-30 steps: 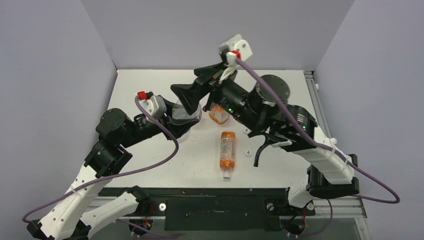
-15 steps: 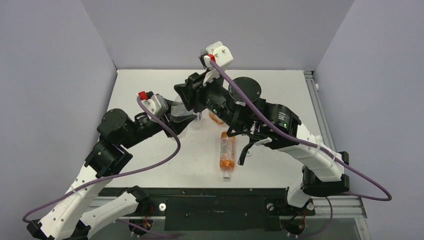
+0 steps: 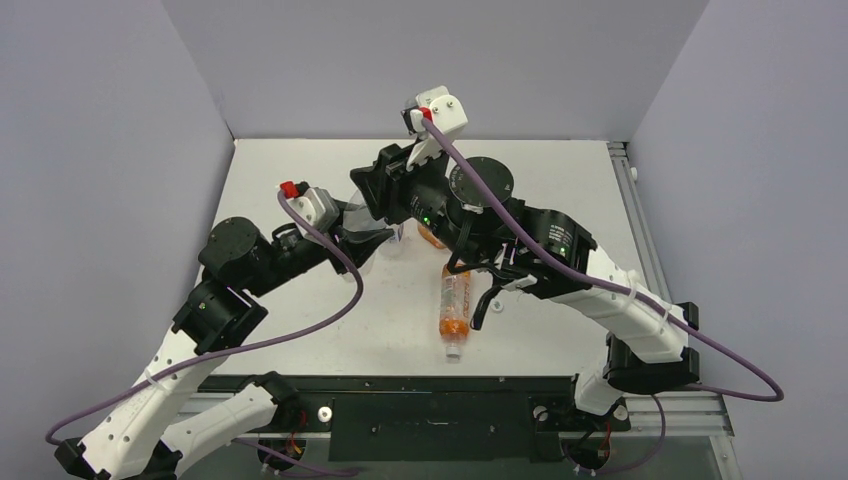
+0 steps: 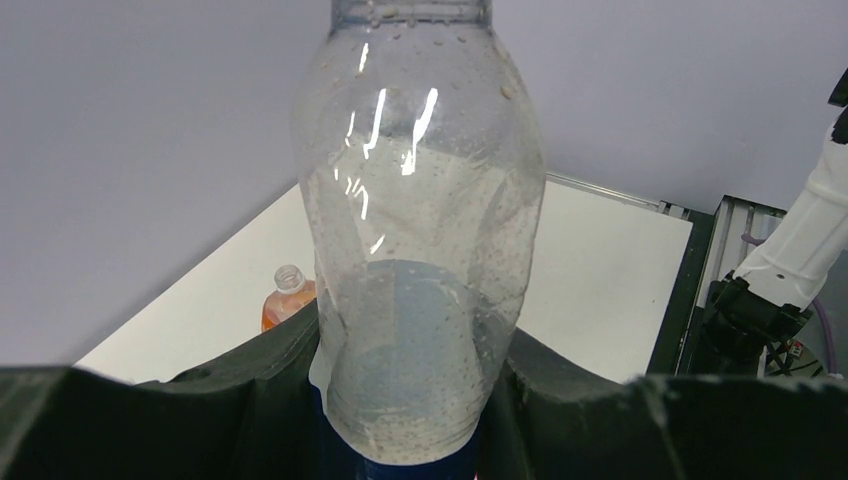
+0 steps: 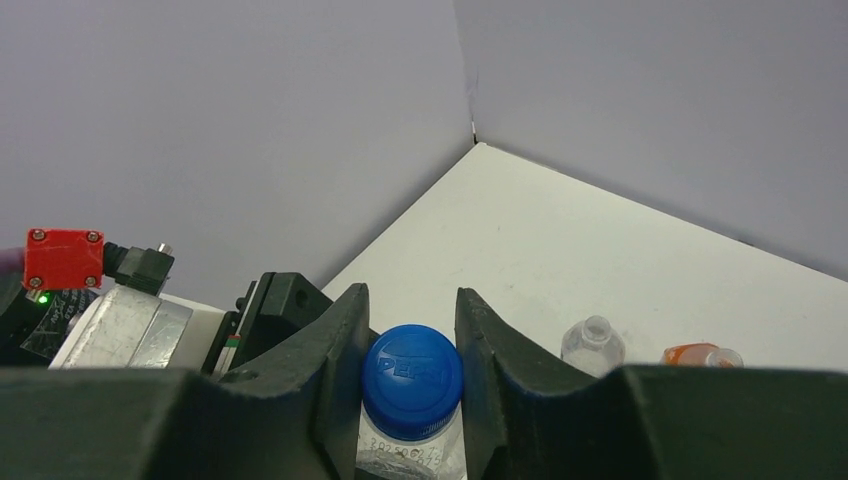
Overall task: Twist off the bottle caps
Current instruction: Unscrew the bottle cap from the plastic bottle.
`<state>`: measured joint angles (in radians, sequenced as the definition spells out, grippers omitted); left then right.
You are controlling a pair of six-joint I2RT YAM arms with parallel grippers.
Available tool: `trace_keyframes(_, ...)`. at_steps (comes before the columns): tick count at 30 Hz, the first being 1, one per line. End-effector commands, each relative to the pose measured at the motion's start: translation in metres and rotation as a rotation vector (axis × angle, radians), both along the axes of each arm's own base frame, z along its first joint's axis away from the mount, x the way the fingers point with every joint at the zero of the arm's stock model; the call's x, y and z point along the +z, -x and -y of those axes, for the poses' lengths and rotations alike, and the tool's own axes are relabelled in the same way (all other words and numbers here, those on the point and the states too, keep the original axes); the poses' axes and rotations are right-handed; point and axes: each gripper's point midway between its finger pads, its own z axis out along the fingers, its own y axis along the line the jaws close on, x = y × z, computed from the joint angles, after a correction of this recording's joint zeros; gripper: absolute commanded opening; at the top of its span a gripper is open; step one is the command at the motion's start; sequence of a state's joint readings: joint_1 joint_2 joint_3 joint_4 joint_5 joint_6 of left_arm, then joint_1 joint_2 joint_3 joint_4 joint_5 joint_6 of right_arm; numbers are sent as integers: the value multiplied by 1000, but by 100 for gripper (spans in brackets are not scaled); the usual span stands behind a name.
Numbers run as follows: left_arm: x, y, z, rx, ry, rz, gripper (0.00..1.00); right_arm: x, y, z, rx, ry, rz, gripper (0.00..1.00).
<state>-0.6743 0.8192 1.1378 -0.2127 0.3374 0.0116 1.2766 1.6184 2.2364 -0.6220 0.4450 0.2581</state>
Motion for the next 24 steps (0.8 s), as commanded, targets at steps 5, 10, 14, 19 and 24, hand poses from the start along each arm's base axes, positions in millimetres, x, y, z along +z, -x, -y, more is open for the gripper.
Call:
trace_keyframes(5,29,5,-4,0,87,54,0,38,3,30,11,-122,50,0)
trace_keyframes(10,40,30,4,-123,159,24,0,60,42,18,334,-156,133,0)
trace_keyframes(14,60,91,11,-424,216,-1,0,71,98,19,658,-186,239,0)
trace_keyframes(19,59,128,12,-616,173,-51,0,76,170,35,1081,-267,297,0)
trace_keyframes(24,52,132,11,-633,152,-82,0,79,189,42,1216,-272,306,0)
